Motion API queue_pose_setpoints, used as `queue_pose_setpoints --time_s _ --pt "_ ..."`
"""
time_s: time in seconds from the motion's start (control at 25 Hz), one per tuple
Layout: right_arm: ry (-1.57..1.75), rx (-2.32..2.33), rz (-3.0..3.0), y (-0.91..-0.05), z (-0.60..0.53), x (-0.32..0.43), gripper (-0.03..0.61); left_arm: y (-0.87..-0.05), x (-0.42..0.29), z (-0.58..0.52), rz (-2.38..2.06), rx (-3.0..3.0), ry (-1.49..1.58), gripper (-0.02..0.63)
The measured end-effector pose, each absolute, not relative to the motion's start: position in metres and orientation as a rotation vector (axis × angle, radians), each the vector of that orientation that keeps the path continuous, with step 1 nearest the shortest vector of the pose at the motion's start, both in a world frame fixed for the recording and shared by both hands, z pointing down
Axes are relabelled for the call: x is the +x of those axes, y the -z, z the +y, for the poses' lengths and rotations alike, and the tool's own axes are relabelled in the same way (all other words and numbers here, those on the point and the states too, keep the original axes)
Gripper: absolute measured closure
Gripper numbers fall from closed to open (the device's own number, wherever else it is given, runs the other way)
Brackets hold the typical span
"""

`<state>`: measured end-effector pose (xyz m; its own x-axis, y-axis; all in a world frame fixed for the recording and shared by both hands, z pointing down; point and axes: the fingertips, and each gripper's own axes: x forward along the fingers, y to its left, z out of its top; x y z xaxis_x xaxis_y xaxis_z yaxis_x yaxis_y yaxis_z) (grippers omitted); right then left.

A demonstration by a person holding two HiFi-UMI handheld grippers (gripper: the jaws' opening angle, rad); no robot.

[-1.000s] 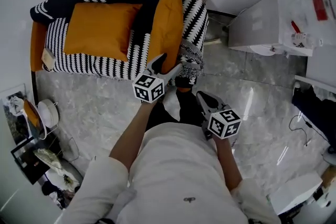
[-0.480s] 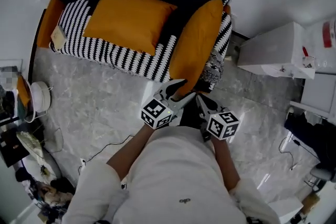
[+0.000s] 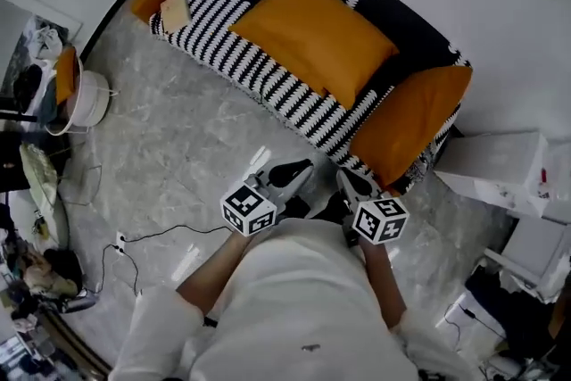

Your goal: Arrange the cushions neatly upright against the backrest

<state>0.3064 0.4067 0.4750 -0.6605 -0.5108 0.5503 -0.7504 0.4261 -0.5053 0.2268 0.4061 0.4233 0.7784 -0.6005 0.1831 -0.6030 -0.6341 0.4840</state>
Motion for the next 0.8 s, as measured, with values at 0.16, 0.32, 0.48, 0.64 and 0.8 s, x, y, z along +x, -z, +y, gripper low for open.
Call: queue_pose_setpoints --time_s 0.16,0.32,0.48,0.64,0.8 --pt "-0.964 0.939 -2.426 -0.463 0.402 0.245 0.571 -0.413 0.16 0.415 -1.01 2.376 0.098 0.601" --pt "-0.885 0.827 -2.426 -0.457 0.392 0.21 0.571 -0.404 0.12 0.411 -1.079 2.338 0.178 0.601" --pt "-0.889 0.776 -2.407 -0.468 0.372 0.187 0.571 -0.407 0.099 0.396 -1.129 2.29 0.208 0.601" --pt "-0.914 0.704 -2.42 -0.49 0.339 0.15 0.571 -0.418 0.07 0.371 -1.164 2.223 0.219 0.601" --pt "-0.945 0.675 -2.441 -0.499 0.273 0.117 0.571 -0.424 0.038 0.319 -1.217 2.202 0.165 0.601"
